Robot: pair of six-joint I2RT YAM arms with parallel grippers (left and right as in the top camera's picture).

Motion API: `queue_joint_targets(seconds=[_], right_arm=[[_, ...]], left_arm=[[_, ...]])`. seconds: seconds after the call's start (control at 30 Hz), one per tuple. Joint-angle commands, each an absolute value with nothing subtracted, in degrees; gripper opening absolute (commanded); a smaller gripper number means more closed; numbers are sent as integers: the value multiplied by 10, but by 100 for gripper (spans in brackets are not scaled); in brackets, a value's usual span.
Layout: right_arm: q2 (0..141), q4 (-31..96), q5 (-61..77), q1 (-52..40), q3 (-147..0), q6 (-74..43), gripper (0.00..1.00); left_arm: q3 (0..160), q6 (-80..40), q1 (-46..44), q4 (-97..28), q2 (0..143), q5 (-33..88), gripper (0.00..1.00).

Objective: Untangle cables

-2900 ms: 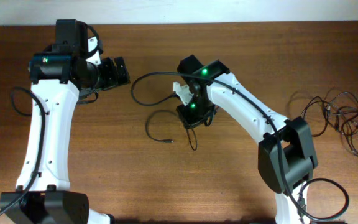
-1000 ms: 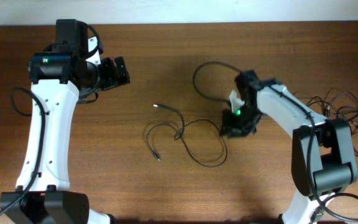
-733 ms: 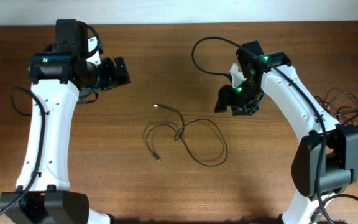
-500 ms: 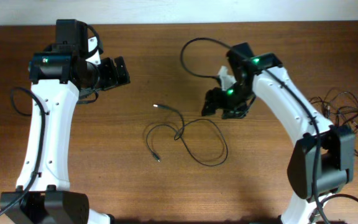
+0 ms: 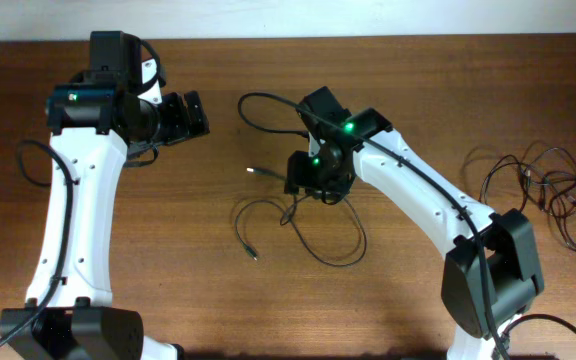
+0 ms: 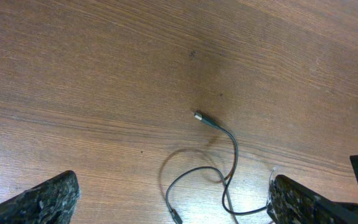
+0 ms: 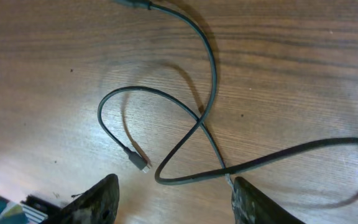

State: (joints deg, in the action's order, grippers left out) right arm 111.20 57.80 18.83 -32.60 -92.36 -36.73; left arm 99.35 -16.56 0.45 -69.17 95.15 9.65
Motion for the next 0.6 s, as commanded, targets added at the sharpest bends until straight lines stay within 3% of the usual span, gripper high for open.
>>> queue_joint_targets(seconds=[0.0,0.23,0.27,0.3,0.37,0.57], right_arm=[[1112,582,160,-335,-907,-458,58],[1112,514,164,-343,-816,-580,57],[1112,494,170,-345,-803,-582,53],[1112,469,178,-347,-789,-582,34],[1112,457,177,-350,-782,-581,4],[1112,451,167,-368,-782,-572,4]], left_arm=[[998,-167,6,-691,953,94,99],[998,-167,5,-691,953,94,99],[998,-167,6,-691,953,94,99],[998,-167,6,-691,953,94,99],[998,-167,6,-691,953,94,99],[998,-167,5,-691,953,94,99]])
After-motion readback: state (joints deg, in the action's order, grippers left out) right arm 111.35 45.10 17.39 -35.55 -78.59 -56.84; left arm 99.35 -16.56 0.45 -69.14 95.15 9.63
